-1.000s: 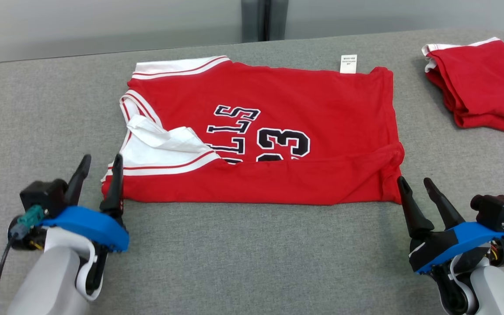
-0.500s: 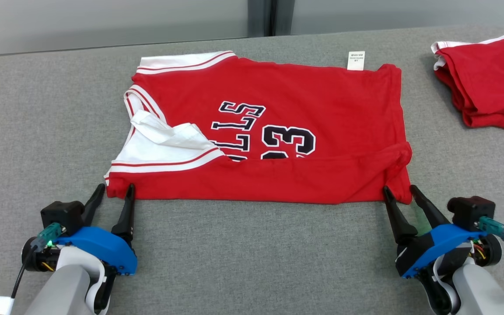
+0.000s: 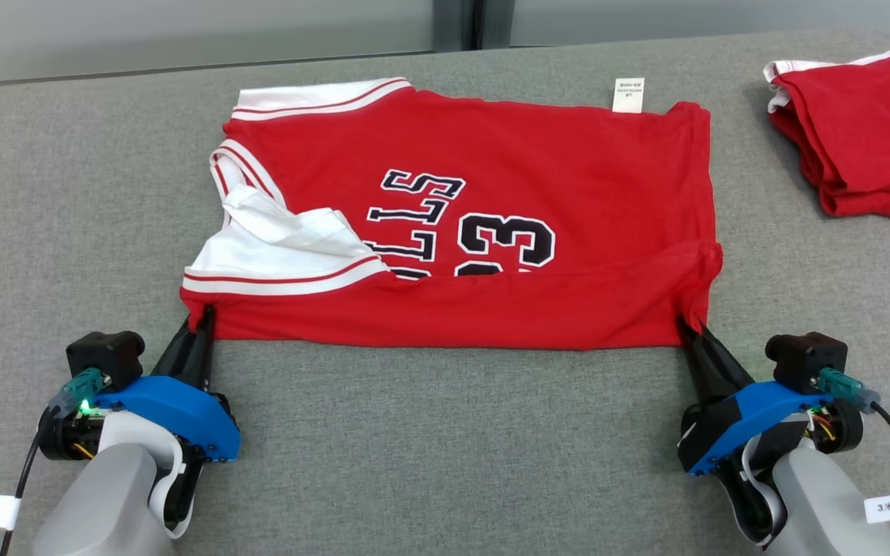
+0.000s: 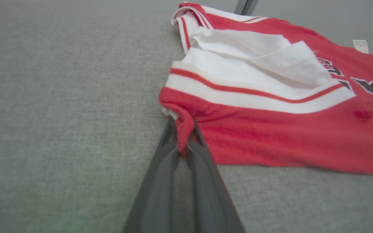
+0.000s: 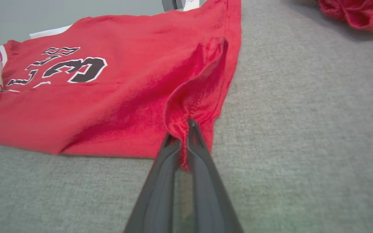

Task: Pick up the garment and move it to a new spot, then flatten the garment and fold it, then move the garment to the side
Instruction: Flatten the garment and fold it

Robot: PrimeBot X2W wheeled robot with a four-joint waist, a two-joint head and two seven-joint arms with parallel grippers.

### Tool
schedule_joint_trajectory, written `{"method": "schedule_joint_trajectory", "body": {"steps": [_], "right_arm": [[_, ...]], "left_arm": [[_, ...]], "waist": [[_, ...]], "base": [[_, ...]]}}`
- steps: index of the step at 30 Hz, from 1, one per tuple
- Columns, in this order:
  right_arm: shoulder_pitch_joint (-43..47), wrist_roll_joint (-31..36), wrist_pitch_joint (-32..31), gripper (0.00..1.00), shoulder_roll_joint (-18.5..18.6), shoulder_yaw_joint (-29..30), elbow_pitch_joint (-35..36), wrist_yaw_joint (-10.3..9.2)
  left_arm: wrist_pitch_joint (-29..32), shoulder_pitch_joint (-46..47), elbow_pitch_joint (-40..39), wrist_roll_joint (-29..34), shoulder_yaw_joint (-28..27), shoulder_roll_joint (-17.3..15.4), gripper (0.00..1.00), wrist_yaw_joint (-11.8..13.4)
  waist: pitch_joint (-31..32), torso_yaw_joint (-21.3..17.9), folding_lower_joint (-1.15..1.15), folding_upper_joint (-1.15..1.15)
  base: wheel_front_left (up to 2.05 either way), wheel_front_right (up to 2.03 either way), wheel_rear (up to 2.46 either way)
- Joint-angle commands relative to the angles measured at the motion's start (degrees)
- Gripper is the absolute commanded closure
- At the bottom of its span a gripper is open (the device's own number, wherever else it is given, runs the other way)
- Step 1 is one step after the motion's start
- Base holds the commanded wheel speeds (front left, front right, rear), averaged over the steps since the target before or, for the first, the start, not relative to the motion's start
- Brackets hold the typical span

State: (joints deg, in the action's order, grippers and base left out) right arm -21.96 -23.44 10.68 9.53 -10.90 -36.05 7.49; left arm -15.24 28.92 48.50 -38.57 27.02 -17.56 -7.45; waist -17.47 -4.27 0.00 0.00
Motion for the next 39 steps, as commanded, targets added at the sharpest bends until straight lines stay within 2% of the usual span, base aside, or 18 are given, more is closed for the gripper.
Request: {"method": "schedule_joint_trajectory", "body": {"steps": [1,8,22,32,39], "right_arm": [[-0.8,-0.5,0.7,1.00,-0.1,-0.4,-0.6,0.01],[-0.1,-2.6,2.3,1.00,-0.1,-1.8,-1.8,0.01],[8.7,-7.4,3.2,1.00,1.6,-3.9,-0.3,0.01],[20.6,-7.1,0.0,1.00,2.9,-1.2,8.9,0.01],[30.4,-4.5,-6.1,1.00,1.2,4.2,19.7,0.01]], "left_arm": [[0.3,0.0,0.4,-0.7,0.4,-0.1,1.00,0.0],[0.1,-3.0,-4.1,-0.6,-2.3,-0.9,1.00,0.0],[0.0,-19.0,-14.5,3.5,-6.6,2.8,1.00,1.2],[0.0,-29.5,-19.9,4.5,-8.2,3.6,1.00,1.9],[0.4,-35.4,-23.9,3.9,-7.9,3.2,1.00,3.1]], "waist": [[0.3,0.0,0.00,0.00],[2.8,1.0,0.00,0.00],[10.8,5.7,0.00,0.00],[14.8,6.4,0.00,0.00],[15.5,6.2,0.00,0.00]], "base": [[0.00,0.00,0.00],[0.00,0.00,0.00],[0.00,0.00,0.00],[0.00,0.00,0.00],[0.00,0.00,0.00]]}}
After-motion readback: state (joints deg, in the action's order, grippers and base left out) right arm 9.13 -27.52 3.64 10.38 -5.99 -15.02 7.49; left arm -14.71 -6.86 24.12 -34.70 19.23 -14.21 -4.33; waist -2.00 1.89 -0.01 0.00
